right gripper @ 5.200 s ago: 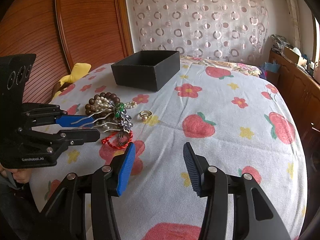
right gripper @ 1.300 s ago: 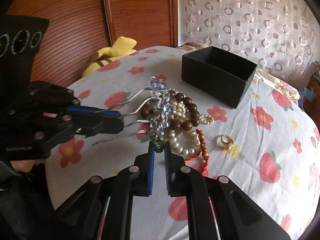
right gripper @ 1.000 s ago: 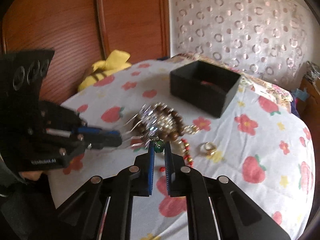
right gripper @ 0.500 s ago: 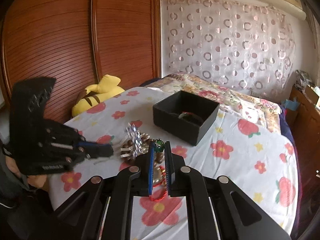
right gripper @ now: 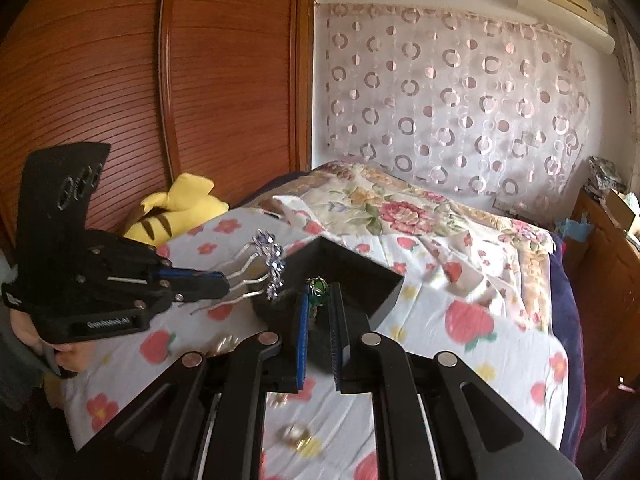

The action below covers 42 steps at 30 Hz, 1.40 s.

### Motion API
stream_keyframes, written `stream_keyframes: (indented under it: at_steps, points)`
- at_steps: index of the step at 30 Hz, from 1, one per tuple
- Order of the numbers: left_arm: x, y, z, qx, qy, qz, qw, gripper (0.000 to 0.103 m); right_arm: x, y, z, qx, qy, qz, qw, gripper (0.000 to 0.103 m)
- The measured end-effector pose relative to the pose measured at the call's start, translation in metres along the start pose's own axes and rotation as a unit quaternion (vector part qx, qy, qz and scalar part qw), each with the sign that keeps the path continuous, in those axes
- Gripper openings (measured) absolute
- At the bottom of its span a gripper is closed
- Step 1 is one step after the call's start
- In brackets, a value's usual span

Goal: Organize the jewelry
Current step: 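Lower the comb and the trinket into the black box, opening both tools, then withdraw both tools from the box back toward the jewelry pile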

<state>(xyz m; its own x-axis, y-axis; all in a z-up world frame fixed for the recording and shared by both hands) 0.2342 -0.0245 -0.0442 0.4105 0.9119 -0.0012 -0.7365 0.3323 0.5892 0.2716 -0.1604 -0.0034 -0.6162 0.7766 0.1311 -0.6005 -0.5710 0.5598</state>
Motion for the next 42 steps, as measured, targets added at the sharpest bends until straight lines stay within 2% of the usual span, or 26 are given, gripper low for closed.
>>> stream_keyframes:
  at_steps: [6,15,24,31,33,35,37,38,39,42]
  points:
    - [0.024,-0.029,0.014,0.006,0.008,0.003,0.9999,0.001,-0.015,-0.035,0.014,0.011,-0.004,0.012,1.000,0.011]
    - [0.048,-0.073,0.013,0.034,0.018,0.005,0.9992,0.001,-0.027,-0.090,-0.002,0.054,-0.010,0.018,0.998,0.011]
    - [0.048,-0.073,0.016,0.028,0.014,0.006,0.9995,0.001,-0.034,-0.113,-0.007,0.070,-0.014,0.018,0.997,0.012]
    - [0.053,-0.070,0.021,0.024,0.019,0.016,0.9994,0.001,-0.041,-0.129,-0.010,0.082,-0.008,-0.001,0.997,0.013]
    - [0.055,-0.067,0.023,0.021,0.022,0.020,0.9994,0.003,-0.042,-0.131,-0.012,0.086,-0.008,-0.006,0.996,0.013]
    - [0.057,-0.061,0.024,0.016,0.027,0.022,0.9993,0.014,-0.043,-0.130,-0.014,0.088,-0.009,-0.008,0.996,0.013]
    - [0.057,-0.057,0.024,0.012,0.027,0.024,0.9993,0.020,-0.044,-0.126,-0.015,0.086,-0.014,-0.010,0.996,0.022]
    - [0.056,-0.054,0.024,0.011,0.024,0.029,0.9992,0.021,-0.044,-0.122,-0.014,0.081,-0.018,-0.008,0.997,0.035]
    - [0.056,-0.053,0.023,0.011,0.023,0.031,0.9992,0.023,-0.043,-0.119,-0.014,0.078,-0.019,-0.008,0.997,0.039]
    - [0.052,-0.043,0.017,0.011,0.024,0.036,0.9990,0.032,-0.041,-0.108,-0.013,0.070,-0.021,-0.013,0.997,0.039]
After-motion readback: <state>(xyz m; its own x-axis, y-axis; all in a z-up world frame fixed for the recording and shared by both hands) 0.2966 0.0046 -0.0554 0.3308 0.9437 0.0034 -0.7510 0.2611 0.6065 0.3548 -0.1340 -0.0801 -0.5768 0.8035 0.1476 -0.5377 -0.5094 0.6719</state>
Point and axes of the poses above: each gripper's, at about its wrist camera, not at the fingertips, and y roughly against the way its jaws point, x to its left, z to its top, the point moved 6 cm from there along -y, roughly the way its jaws point, and after that the axes turned 8 degrees about -y, right-handed, at the moved point
